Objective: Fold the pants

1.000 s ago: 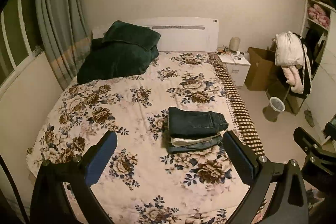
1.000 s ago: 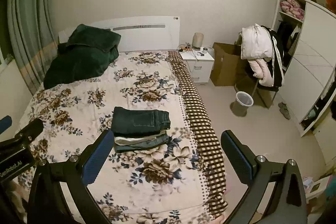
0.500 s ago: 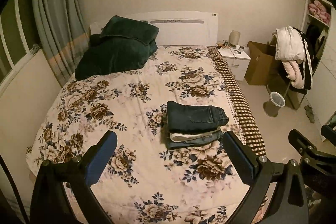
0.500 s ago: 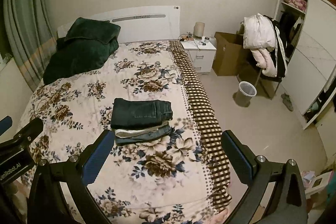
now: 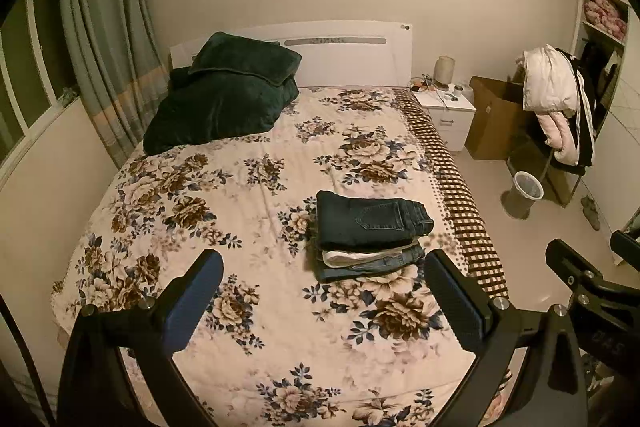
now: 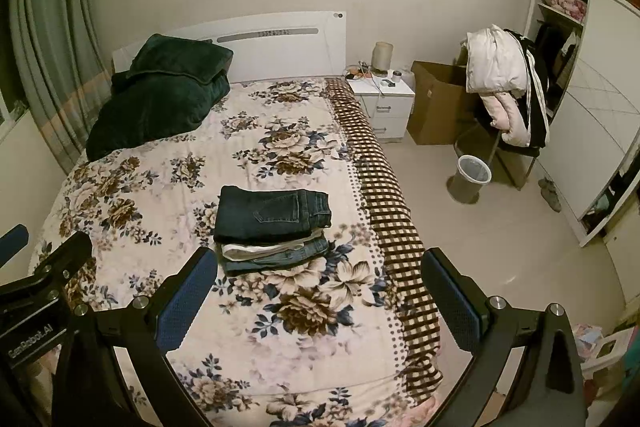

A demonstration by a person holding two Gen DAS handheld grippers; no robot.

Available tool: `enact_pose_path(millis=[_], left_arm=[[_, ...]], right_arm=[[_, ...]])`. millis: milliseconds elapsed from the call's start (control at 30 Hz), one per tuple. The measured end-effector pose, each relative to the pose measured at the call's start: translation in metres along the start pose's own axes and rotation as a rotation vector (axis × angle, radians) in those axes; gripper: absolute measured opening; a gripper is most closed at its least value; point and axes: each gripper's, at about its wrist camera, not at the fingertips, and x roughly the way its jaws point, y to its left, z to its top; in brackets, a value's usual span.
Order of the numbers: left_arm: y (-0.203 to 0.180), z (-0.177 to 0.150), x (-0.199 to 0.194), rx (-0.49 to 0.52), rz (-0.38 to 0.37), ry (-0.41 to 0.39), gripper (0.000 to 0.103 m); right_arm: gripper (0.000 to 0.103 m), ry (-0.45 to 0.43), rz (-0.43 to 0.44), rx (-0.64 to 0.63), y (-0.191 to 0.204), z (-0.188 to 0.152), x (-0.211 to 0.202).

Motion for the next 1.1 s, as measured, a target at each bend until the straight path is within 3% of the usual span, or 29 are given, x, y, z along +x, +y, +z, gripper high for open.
enact_pose_path(millis=[1100], left_arm=[[0.002,-0.010,-0.009,0.005,0.012,-0.003,0.103]], right_arm=[[0.103,0.002,-0.003,0.018,-0.001,-0.012,-0.013]])
